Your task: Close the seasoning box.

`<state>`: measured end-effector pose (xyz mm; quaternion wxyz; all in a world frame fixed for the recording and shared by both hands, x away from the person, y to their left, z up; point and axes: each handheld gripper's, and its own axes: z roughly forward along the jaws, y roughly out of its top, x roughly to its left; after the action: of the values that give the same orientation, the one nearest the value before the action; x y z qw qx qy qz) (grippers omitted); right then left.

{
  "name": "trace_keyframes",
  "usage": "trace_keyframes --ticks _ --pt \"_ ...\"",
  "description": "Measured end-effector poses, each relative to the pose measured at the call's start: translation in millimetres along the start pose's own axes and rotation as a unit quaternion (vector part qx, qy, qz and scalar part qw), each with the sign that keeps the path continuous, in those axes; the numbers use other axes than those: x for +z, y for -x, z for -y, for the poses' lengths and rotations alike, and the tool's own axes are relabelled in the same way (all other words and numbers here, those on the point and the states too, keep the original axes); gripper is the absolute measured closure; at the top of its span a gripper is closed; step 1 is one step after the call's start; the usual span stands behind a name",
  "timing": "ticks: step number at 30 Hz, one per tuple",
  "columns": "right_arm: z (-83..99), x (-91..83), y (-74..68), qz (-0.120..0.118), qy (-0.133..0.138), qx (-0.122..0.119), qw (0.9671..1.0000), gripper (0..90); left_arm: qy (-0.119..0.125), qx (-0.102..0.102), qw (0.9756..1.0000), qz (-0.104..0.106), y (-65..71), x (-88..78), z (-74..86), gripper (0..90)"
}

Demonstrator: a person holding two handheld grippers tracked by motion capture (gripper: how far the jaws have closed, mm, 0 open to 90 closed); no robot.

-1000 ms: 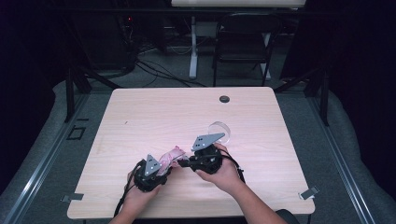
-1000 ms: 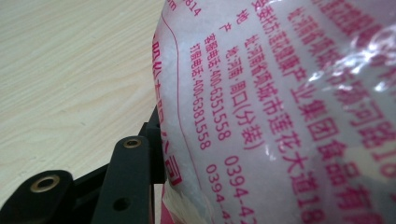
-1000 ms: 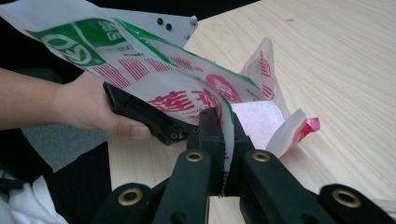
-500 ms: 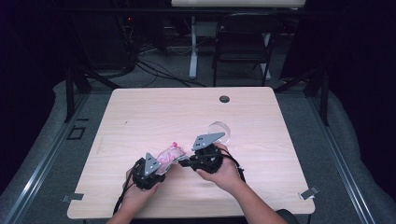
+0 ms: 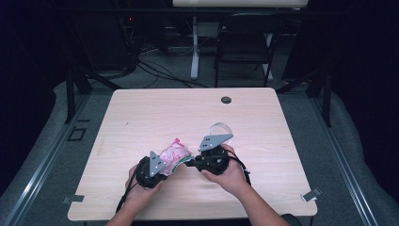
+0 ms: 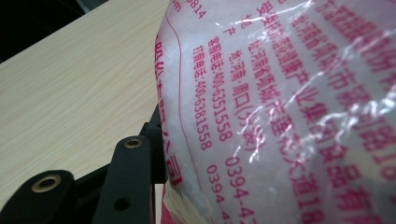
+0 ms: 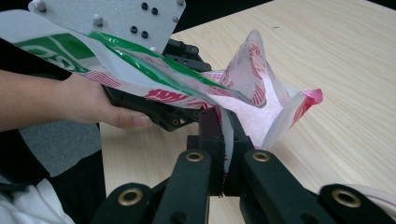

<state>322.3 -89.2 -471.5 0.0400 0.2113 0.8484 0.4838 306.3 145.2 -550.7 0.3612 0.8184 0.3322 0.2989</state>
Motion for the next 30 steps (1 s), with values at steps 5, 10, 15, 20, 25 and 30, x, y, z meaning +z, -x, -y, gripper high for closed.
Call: trace_keyframes --ticks 5,10,15,20,25,30 --pt "1.4 -4.6 4.1 0.008 0.004 0.005 0.9999 90.0 0.0 0.021 0.9998 -0.004 -0.6 4.1 -8.5 57.5" --pt "0.6 -9.1 5.0 0.012 0.013 0.009 0.9998 90.0 0.005 0.033 0.9994 -0.008 -2.0 4.4 -15.9 57.5" --pt "-0.6 -15.7 9.7 0.017 0.023 0.012 0.9995 90.0 0.011 0.048 0.9986 -0.018 -2.9 7.5 -27.3 57.5" --pt "0.2 -23.6 16.5 0.026 0.032 0.019 0.999 90.0 0.019 0.058 0.998 -0.02 -1.2 15.2 -39.0 57.5" --pt "1.3 -30.9 22.7 0.032 0.039 0.027 0.9984 90.0 0.025 0.073 0.9967 -0.024 0.4 20.4 -47.5 57.5" --pt "2.4 -34.3 24.9 0.04 0.04 0.023 0.9982 90.0 0.03 0.081 0.9958 -0.031 1.4 23.4 -50.7 57.6"
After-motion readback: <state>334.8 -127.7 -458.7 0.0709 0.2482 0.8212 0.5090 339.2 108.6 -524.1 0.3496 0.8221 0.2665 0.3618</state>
